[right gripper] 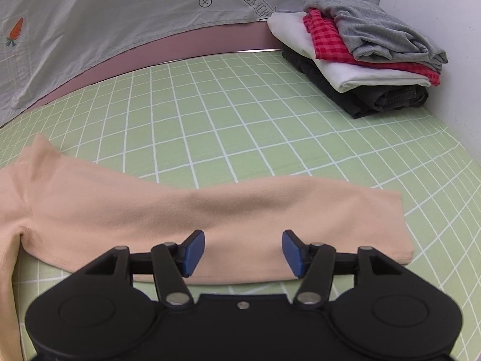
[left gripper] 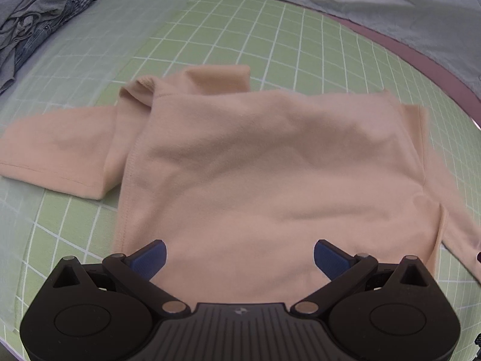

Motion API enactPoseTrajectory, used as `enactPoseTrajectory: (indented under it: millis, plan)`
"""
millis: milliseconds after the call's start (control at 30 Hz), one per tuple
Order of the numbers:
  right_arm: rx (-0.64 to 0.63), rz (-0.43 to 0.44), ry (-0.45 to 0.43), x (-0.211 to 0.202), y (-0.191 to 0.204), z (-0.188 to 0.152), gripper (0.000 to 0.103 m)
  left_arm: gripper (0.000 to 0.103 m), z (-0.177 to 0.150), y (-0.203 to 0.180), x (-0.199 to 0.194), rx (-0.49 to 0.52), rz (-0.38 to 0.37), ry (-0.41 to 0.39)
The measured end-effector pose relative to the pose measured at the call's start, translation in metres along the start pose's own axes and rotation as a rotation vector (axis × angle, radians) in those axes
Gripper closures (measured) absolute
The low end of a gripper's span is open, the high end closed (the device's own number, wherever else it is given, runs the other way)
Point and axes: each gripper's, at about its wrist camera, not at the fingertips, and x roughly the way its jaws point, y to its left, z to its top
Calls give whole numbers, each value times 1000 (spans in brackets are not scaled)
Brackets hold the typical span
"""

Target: Fold clothes

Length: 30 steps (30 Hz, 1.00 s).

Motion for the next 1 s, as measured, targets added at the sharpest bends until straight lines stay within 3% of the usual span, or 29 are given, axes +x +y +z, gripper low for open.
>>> enactPoseTrajectory:
  millis: [167,333,500,633,833,1000]
  plan:
    - [-35,28,-23,5,26,25,30,1,38,28,-15,-71,86,-148]
    - [-50,100,-45,17,69,54,27,5,64,53,-17,-103,142,-176]
    - [-81,196,-36,40,119,75,28,19,101,53,9,-2,124,-173]
    - [-136,253,-23,55,160,85,32,28,129,42,43,122,103,-125]
    - [-136,317,-1,65,189,92,34,29,136,33,69,177,15,-75]
    - [-187,377,17,72,210,94,41,50,137,36,80,170,7,-66]
